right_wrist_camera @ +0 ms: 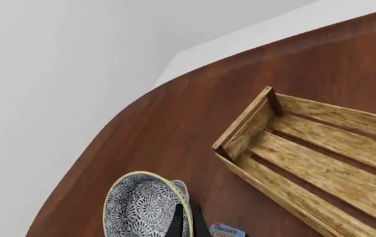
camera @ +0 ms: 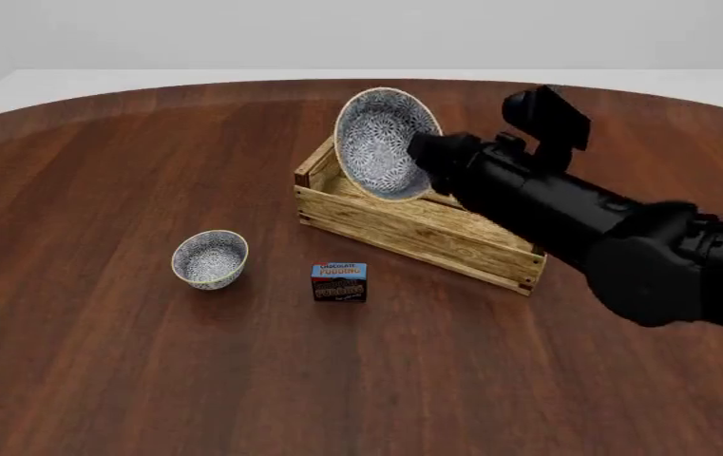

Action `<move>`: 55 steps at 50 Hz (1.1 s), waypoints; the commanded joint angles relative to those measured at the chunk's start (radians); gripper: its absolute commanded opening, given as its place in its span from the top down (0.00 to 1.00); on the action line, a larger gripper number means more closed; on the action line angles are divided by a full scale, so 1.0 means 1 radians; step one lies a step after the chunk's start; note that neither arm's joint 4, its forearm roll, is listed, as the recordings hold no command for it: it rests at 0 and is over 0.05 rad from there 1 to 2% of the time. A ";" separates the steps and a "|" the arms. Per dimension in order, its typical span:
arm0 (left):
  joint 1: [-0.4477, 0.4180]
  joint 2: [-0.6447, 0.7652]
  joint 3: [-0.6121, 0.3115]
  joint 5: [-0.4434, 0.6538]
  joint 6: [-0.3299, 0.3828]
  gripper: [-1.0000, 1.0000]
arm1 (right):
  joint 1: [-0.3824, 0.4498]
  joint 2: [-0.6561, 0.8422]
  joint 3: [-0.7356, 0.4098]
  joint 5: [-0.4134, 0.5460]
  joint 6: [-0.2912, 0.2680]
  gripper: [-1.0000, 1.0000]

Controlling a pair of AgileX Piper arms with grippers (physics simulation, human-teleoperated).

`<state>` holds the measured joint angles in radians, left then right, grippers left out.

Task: Stack the right bowl on the left bowl and place them in the tray.

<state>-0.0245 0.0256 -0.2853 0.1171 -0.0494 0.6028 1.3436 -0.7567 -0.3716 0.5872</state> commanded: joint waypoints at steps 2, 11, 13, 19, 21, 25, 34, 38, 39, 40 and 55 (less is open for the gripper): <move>0.012 -0.023 -0.016 0.033 -0.003 0.00 | 0.094 0.104 -0.104 0.040 0.000 1.00; 0.025 -0.025 -0.030 0.047 -0.007 0.00 | 0.161 0.167 -0.168 0.088 -0.025 1.00; 0.027 -0.025 -0.033 0.050 -0.008 0.00 | 0.168 0.175 -0.181 0.096 -0.040 1.00; 0.025 -0.025 -0.042 0.061 -0.008 0.00 | 0.183 0.242 -0.248 0.117 -0.053 1.00; 0.024 -0.025 -0.042 0.061 -0.007 0.00 | 0.187 0.267 -0.275 0.125 -0.059 1.00; 0.026 -0.025 -0.045 0.063 -0.008 0.00 | 0.200 0.295 -0.309 0.139 -0.074 1.00; 0.025 -0.025 -0.035 0.054 -0.011 0.00 | 0.224 0.341 -0.353 0.140 -0.072 1.00; 0.020 -0.025 -0.031 0.055 -0.012 0.00 | 0.226 0.369 -0.377 0.132 -0.073 1.00; 0.019 -0.025 -0.029 0.056 -0.012 0.00 | 0.227 0.381 -0.384 0.130 -0.070 1.00; 0.019 -0.025 -0.029 0.056 -0.012 0.00 | 0.227 0.381 -0.384 0.130 -0.070 1.00; 0.026 -0.025 -0.023 0.054 -0.014 0.00 | 0.215 0.498 -0.509 0.161 -0.098 1.00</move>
<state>-0.0006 0.0005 -0.3145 0.1722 -0.0629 0.8141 1.7823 -1.1988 -0.2194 0.4936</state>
